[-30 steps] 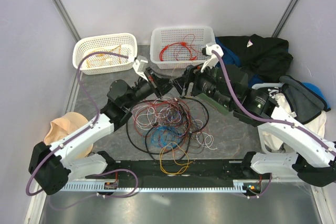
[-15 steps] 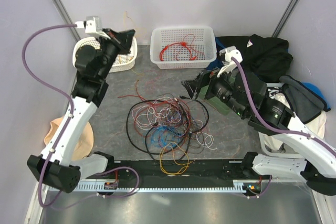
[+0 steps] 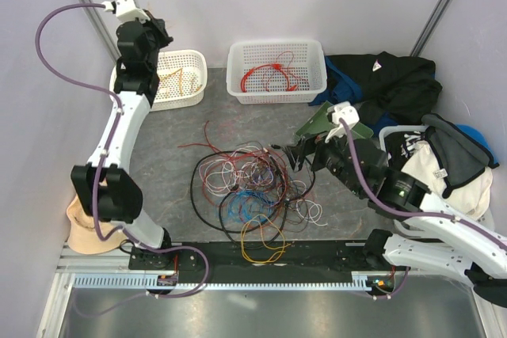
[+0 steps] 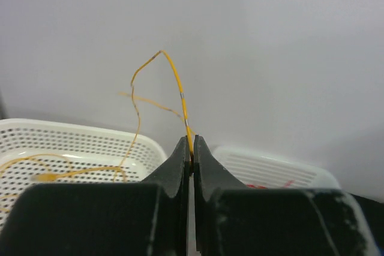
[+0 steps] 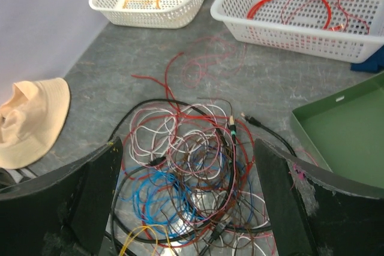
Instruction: Untangle the cables
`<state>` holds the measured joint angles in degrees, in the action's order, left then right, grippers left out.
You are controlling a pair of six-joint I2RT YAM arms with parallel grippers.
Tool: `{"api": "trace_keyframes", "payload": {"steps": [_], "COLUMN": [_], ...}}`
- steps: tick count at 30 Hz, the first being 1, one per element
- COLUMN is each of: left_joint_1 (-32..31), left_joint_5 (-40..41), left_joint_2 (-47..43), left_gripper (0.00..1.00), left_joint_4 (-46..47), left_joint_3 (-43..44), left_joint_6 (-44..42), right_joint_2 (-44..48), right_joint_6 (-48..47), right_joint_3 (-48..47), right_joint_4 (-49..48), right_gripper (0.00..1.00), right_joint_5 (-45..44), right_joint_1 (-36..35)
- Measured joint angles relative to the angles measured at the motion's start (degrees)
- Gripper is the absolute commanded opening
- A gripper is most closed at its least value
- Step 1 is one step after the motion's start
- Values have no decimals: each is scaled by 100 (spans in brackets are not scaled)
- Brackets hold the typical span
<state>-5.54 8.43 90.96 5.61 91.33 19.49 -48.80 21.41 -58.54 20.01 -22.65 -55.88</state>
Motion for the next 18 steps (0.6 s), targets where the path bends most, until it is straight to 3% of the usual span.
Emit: {"api": "trace_keyframes", "payload": {"steps": [5, 12, 13, 16, 18], "left_joint_1": [439, 586, 592, 649, 691], "left_joint_5": [280, 603, 647, 831, 973], "left_joint_2": [866, 1416, 1469, 1659, 1825], "left_gripper": [2, 2, 9, 61, 74], "left_joint_4": [9, 4, 4, -149, -350], "left_joint_3": [538, 627, 627, 636, 708], "left_joint_6": [-190, -444, -455, -474, -472], "right_joint_2": [-116, -334, -354, -422, -431], "right_joint_6": [22, -63, -70, -85, -85], "right_joint_3": [601, 756, 756, 756, 756], "right_joint_4": [-188, -348, -376, -442, -457], "right_gripper": [98, 98, 98, 98, 98], "right_joint_5": [-33, -190, -197, -212, -212], "right_joint_1": [0, 0, 0, 0, 0]}}
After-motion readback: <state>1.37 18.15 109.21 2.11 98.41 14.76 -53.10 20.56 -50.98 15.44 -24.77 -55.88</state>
